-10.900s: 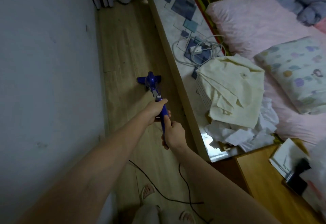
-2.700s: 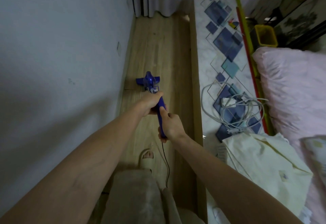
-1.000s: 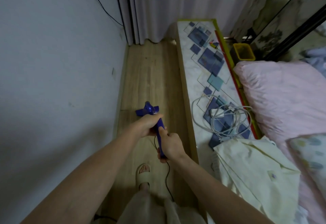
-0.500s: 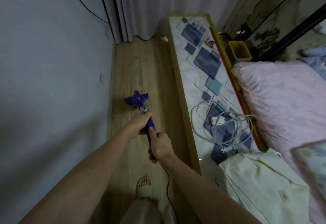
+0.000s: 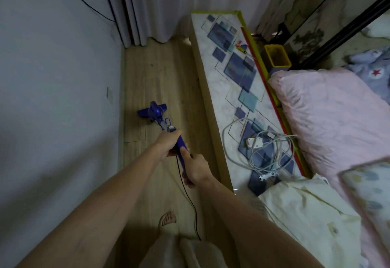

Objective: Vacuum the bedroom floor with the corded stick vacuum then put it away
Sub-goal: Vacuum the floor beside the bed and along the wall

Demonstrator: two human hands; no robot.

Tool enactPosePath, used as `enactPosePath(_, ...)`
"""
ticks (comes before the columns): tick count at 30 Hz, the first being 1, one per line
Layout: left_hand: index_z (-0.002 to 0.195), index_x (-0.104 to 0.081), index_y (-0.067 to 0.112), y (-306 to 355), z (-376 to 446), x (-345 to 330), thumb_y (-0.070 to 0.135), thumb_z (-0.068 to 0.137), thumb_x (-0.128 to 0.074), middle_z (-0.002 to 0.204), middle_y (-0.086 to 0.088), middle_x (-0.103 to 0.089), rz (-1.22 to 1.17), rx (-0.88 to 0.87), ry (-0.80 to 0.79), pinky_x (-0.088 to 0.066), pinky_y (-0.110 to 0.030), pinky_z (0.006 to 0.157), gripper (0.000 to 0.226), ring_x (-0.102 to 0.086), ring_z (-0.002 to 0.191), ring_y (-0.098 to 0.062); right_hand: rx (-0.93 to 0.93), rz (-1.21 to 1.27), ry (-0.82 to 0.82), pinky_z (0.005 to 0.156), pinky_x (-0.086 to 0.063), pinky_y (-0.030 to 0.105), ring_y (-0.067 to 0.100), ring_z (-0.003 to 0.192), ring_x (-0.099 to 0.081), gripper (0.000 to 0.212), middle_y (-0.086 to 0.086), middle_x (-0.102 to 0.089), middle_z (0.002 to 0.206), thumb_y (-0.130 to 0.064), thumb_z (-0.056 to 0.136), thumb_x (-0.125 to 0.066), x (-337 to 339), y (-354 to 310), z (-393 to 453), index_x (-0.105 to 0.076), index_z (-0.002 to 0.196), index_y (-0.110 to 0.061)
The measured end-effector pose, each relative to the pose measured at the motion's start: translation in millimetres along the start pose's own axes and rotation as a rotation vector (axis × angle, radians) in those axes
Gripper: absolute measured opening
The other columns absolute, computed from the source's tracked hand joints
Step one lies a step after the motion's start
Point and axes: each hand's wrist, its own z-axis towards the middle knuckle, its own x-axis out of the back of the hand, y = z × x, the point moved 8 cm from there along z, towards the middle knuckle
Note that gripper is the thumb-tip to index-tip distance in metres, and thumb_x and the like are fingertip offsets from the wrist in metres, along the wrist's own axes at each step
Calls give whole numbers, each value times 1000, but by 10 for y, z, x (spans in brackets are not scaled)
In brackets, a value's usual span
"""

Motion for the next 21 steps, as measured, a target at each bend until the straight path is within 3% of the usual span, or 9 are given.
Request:
enactPosePath(4, 107, -54, 5, -135, -202, -207, 27, 95, -56, 78, -12, -65, -77, 44, -71, -56, -34, 64, 25, -65, 66, -21, 25, 12, 24, 47, -43, 24, 12, 48, -49, 40, 5, -57, 70, -50, 100, -35, 182, 124, -251, -49, 92, -14)
enactPosePath(9, 102, -54, 7, -296, -562, -454, 22, 89, -61, 77, -12, -67, -112, 12, -81, -57, -41, 84, 21, -66, 73, -23, 53, 5, 92, 38, -41, 18, 7, 40, -48, 43, 2, -56, 62, -47, 101, -38, 457, 248, -744, -54, 94, -8)
enactPosePath(12, 103, -56, 5, -428, -832, -633, 19, 88, -60, 77, -14, -66, -134, -20, -119, -56, -45, 89, 22, -66, 76, -26, 61, 33, 119, 36, -39, 17, 7, 35, -46, 42, 2, -54, 58, -45, 101, -41, 605, 381, -1082, -52, 83, -10)
enactPosePath(15, 103, -58, 4, -618, -1112, -810, 23, 87, -59, 76, -13, -68, -102, -22, -154, -56, -43, 89, 25, -67, 81, -26, 44, 29, 152, 36, -40, 19, 9, 36, -49, 41, 3, -56, 59, -45, 100, -42, 719, 561, -1401, -52, 87, -7)
enactPosePath(17, 98, -56, 2, -769, -1308, -893, 23, 86, -59, 74, -13, -66, -113, 0, -157, -59, -37, 79, 24, -66, 75, -25, 36, 72, 162, 36, -39, 20, 11, 39, -50, 40, 4, -57, 62, -44, 100, -43, 736, 694, -1620, -53, 94, -6)
enactPosePath(20, 97, -55, 3, -995, -1623, -954, 25, 90, -54, 78, -10, -62, -49, 18, -180, -48, -19, 41, 23, -61, 62, -18, 20, 144, 131, 35, -38, 19, 12, 43, -49, 35, 5, -54, 64, -42, 101, -42, 647, 902, -1956, -50, 92, -9)
enactPosePath(21, 100, -56, 3, -1072, -1679, -943, 24, 90, -55, 80, -11, -62, -43, 14, -182, -47, -19, 41, 24, -61, 61, -17, 16, 168, 119, 36, -39, 19, 11, 43, -48, 33, 4, -53, 64, -40, 101, -42, 606, 960, -2044, -48, 88, -11)
